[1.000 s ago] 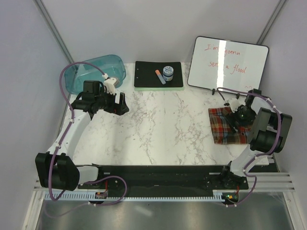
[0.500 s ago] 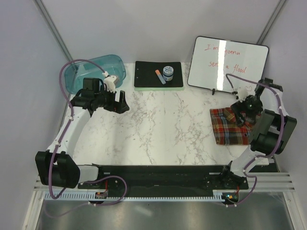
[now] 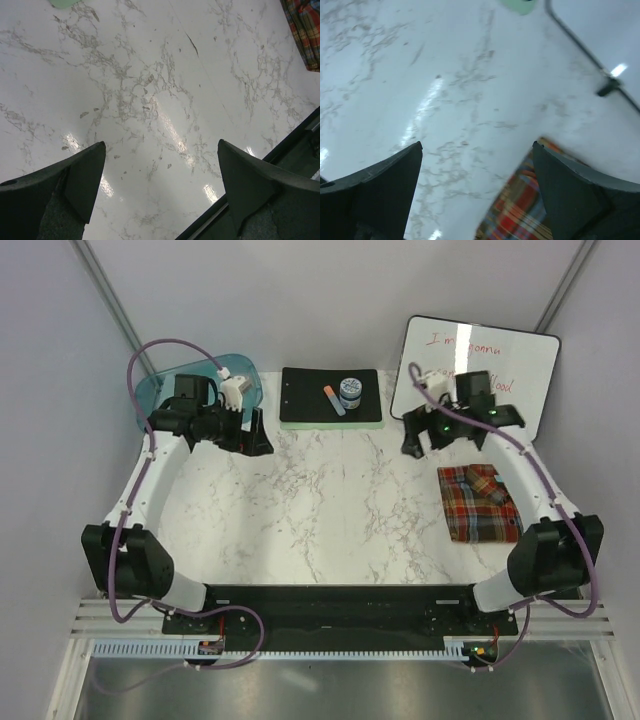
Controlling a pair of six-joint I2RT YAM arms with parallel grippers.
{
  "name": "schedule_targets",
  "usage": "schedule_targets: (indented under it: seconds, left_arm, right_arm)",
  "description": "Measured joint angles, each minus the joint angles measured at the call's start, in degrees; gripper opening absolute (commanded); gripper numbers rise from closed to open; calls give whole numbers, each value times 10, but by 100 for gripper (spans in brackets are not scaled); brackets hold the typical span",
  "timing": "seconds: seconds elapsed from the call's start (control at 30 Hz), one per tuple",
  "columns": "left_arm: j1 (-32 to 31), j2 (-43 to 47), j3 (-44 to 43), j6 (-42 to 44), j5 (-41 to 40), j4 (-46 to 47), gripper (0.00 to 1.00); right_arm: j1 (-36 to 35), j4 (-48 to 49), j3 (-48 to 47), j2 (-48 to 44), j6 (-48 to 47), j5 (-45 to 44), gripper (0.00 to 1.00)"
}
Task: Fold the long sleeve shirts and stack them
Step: Neatly place the folded shirt to the corner
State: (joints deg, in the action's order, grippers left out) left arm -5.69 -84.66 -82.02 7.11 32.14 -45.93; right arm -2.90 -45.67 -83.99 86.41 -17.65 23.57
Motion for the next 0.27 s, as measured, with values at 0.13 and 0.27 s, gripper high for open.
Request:
schedule_targets:
  seconds: [0.13, 0.27]
  left_arm:
    - [0, 5, 66, 0, -1, 6, 99]
    - [0, 21, 158, 0, -6, 4, 99]
  right_arm:
    - [-127, 68, 116, -2, 67, -18, 98]
    - [-175, 85, 202, -13, 92, -32, 98]
